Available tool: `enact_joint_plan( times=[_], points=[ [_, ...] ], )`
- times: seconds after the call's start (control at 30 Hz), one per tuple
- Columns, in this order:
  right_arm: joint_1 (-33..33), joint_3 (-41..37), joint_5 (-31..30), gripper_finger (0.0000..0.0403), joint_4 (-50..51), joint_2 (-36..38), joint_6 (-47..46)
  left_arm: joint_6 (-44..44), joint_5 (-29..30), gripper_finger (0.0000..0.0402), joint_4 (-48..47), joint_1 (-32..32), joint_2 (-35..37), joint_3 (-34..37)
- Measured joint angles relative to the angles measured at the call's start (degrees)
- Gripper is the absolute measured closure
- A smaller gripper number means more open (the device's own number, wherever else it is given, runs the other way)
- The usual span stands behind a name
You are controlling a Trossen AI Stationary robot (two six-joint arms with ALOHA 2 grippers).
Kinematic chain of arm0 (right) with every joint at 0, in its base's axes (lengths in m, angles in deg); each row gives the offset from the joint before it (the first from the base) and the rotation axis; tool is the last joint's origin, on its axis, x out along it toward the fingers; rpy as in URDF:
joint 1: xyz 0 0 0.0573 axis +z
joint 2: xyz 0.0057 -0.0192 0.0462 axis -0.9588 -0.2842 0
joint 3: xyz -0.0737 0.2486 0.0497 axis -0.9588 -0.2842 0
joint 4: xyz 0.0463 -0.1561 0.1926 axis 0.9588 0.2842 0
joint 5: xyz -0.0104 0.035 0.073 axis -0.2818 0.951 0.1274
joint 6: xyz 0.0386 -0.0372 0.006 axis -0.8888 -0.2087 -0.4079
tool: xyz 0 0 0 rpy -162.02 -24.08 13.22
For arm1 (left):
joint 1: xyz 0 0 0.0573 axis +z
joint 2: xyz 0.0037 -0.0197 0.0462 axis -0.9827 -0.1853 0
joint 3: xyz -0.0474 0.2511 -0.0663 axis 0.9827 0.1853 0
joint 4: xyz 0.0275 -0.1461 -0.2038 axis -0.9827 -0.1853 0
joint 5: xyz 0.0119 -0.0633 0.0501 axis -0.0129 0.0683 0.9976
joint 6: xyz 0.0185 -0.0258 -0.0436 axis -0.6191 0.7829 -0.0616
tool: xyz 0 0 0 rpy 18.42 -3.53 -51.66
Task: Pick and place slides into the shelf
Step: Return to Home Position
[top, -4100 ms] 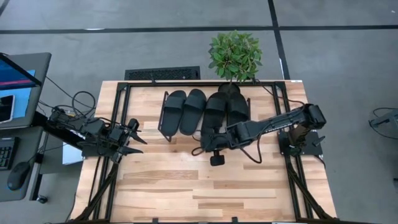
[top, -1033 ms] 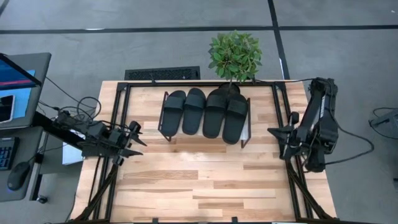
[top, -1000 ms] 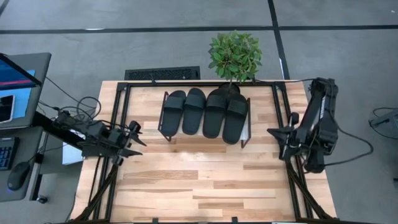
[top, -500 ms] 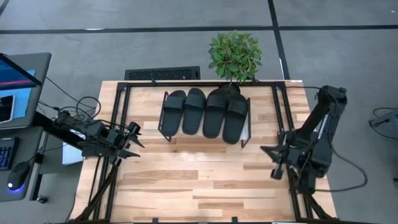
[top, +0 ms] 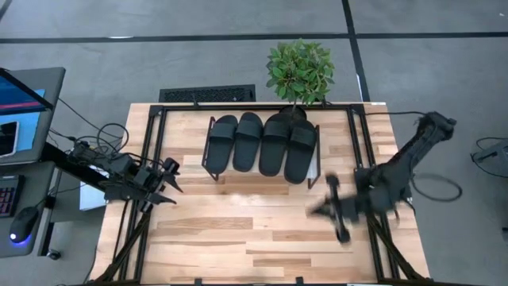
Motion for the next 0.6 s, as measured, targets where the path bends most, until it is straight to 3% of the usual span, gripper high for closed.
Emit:
enact_joint_plan(
  times=[0.1,0.27,0.43,0.6],
  points=[
    [-9.5,-4.4,3.3,0.0403,1.0,9.1,-2.4,0.4,-1.7,0.0242,-0.1,0.0,0.0,0.0],
    [-20.5,-14.1,21.3,0.0403,-2.6,24.6,-2.6,0.4,-3.2,0.0242,-0.7,0.0,0.0,0.0],
    [-24.3,-26.3,20.6,0.0403,-11.3,38.8,-2.7,-2.0,-2.4,0.0242,-1.4,0.0,0.0,0.1],
    [-25.0,-33.9,14.5,0.0403,-14.0,48.6,0.7,-2.7,-1.2,0.0242,1.2,0.0,0.0,2.0]
  ],
)
